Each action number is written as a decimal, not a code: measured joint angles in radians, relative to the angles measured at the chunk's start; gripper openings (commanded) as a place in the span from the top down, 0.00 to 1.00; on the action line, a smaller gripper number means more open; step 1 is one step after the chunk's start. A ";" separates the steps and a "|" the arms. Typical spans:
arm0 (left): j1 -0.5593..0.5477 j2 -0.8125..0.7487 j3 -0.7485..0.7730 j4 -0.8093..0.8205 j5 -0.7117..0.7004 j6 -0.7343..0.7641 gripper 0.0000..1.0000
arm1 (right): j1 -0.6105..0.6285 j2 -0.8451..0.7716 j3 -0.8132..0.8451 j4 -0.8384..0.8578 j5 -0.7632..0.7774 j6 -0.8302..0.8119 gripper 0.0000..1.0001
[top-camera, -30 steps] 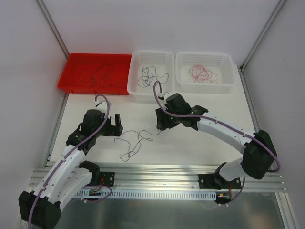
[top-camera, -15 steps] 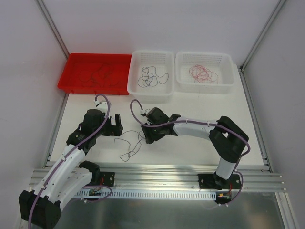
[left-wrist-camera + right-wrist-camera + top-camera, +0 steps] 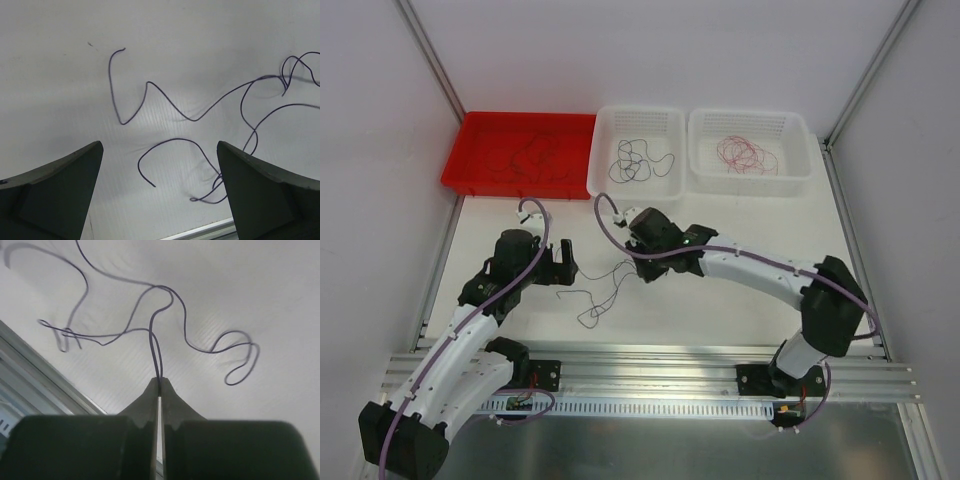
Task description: Untangle the cables
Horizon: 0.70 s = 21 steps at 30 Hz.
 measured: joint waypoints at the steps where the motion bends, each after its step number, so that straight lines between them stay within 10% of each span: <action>1: 0.000 -0.002 0.000 0.000 0.000 0.000 0.01 | -0.001 -0.036 0.038 -0.036 0.027 -0.019 0.99; 11: 0.000 -0.011 0.000 0.000 0.000 0.000 0.01 | -0.053 -0.369 0.381 -0.235 0.245 -0.195 0.99; 21: 0.000 -0.012 0.000 0.002 0.049 0.003 0.01 | -0.060 -0.445 0.370 -0.282 0.299 -0.227 0.99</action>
